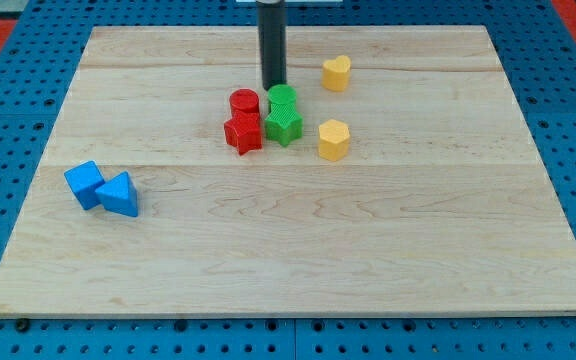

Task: Push the yellow hexagon down a bit

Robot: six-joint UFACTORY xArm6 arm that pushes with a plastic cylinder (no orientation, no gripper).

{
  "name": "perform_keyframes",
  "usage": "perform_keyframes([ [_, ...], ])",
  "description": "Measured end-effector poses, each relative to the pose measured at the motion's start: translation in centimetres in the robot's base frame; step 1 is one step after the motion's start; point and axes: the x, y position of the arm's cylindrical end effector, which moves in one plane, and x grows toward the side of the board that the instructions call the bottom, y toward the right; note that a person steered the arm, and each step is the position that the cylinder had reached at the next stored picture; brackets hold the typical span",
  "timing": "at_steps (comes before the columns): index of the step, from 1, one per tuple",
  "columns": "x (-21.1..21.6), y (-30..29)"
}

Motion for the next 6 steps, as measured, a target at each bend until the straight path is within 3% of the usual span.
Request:
perform_keyframes([
  [2,3.9,1.3],
  [3,2.9,7.6],
  [5,9.9,7.4],
  [6,16.8,7.5],
])
